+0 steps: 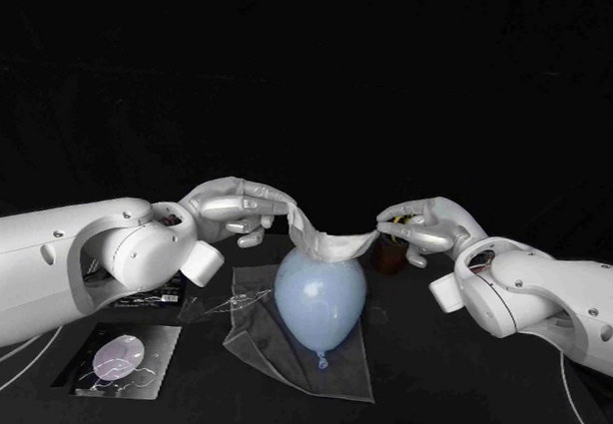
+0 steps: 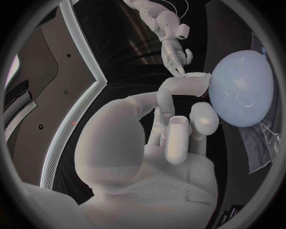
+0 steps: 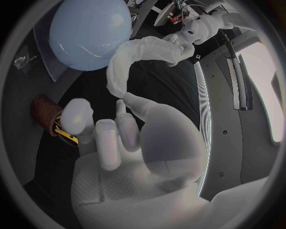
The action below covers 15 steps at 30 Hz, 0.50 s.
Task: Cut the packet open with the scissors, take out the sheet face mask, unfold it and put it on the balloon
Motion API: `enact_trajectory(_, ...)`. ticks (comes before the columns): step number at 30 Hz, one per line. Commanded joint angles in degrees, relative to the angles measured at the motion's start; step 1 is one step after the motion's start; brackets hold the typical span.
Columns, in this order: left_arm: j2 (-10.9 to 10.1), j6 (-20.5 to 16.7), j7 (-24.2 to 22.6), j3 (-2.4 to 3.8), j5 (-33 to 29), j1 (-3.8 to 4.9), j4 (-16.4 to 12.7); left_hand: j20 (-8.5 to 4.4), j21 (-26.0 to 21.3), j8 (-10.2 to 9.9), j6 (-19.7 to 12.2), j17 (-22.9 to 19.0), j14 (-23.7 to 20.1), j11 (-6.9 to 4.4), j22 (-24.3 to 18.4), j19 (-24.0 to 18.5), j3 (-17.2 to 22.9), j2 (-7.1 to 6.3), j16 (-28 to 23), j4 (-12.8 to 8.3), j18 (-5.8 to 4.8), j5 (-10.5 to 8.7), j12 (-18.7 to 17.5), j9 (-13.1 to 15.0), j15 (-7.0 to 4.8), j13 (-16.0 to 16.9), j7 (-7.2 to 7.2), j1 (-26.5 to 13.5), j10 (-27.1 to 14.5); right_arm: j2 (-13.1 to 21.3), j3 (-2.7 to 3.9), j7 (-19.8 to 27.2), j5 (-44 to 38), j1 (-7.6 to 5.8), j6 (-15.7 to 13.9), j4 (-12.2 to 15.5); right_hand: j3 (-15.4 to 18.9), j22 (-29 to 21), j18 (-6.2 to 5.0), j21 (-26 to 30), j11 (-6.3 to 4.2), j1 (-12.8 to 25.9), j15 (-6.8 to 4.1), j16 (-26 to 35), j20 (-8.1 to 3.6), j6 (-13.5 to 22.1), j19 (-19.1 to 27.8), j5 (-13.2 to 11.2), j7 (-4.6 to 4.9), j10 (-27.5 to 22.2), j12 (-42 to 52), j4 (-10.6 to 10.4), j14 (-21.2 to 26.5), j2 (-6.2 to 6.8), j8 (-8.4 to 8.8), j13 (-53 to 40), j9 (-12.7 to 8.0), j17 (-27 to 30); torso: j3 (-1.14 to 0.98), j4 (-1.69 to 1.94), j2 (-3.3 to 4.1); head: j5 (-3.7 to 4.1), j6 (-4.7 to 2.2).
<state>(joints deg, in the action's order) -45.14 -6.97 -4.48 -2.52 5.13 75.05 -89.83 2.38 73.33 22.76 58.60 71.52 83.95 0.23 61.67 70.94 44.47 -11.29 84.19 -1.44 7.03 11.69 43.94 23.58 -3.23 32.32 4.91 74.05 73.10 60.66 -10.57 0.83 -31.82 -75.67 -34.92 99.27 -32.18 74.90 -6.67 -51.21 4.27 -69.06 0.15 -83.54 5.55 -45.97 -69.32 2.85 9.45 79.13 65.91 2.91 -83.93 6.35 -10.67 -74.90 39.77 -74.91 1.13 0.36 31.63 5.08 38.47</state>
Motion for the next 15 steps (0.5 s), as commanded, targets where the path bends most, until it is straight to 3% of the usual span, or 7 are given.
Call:
enact_trajectory(1, 0.48, -0.65, -0.53, 0.08, -0.56, 0.27, 0.45, -0.16, 0.13, 0.07, 0.1, -0.01, 1.42, -0.16, -0.01, -0.03, 0.15, 0.47, 0.23, -0.14, -0.67, 0.17, -0.35, 9.77, -0.24, -0.09, 0.06, -0.11, 0.23, -0.04, 0.02, -0.2, -5.93, 0.05, 1.17, -0.36, 1.24, -0.08, -1.87, 8.92, 0.81, -1.09, 0.85, 3.85, 0.93, 1.94, 4.89, -0.04, 0.84, -5.19, -9.08, 0.36, 1.57, 1.29, 2.44, 1.59, -1.74, 2.7, 0.0, -0.02, 0.0, -0.19, -0.12)
enact_trajectory(4, 0.83, -0.72, -0.45, 0.08, -0.64, 0.34, 0.85, -0.16, 0.13, 0.07, 0.1, -0.01, 1.42, -0.16, -0.01, -0.03, 0.15, 0.47, 0.23, -0.14, -0.67, 0.17, -0.35, 9.77, -0.24, -0.09, 0.06, -0.11, 0.23, 0.1, 0.03, -0.11, -8.24, 0.03, 0.3, -0.61, 2.16, -1.25, -2.36, 11.42, 0.97, -1.87, 1.03, 5.03, 1.39, 2.27, 5.99, 0.0, 1.01, -6.56, -11.76, 0.55, 2.42, 1.58, 3.37, 3.63, -2.53, 4.25, 0.0, -0.02, -0.03, -0.23, -0.15)
enact_trajectory(10, 1.57, -0.79, -0.43, 0.08, -0.84, 0.4, 1.71, -0.16, 0.13, 0.07, 0.1, -0.01, 1.42, -0.16, -0.01, -0.03, 0.15, 0.47, 0.23, -0.14, -0.67, 0.17, -0.35, 9.77, -0.24, -0.09, 0.06, -0.11, 0.23, 0.83, 0.16, -1.2, -12.66, -0.93, -1.82, -1.39, 1.48, -0.79, -2.17, 9.22, 0.82, -4.62, 0.85, 4.38, 1.51, 0.86, 3.88, 0.67, 0.99, -5.74, -10.81, 1.81, 1.56, 0.78, 3.71, 4.2, -3.44, 3.35, -0.01, -0.03, -0.05, -0.2, -0.4)
enact_trajectory(15, 1.95, -0.89, -0.41, 0.09, -0.95, 0.41, 2.14, -0.16, 0.13, 0.07, 0.1, -0.01, 1.42, -0.16, -0.01, -0.03, 0.15, 0.47, 0.23, -0.14, -0.67, 0.17, -0.35, 9.77, -0.24, -0.09, 0.06, -0.11, 0.23, 0.96, 0.2, -2.09, -15.41, -1.73, -2.06, -1.74, 1.5, -0.64, -2.04, 8.62, 0.88, -4.75, 0.9, 4.25, 1.55, 0.31, 3.21, 1.25, 1.04, -5.49, -10.36, 2.05, 1.33, 1.18, 4.1, 4.55, -4.1, 3.15, 0.01, -0.05, -0.02, -0.14, -0.56)
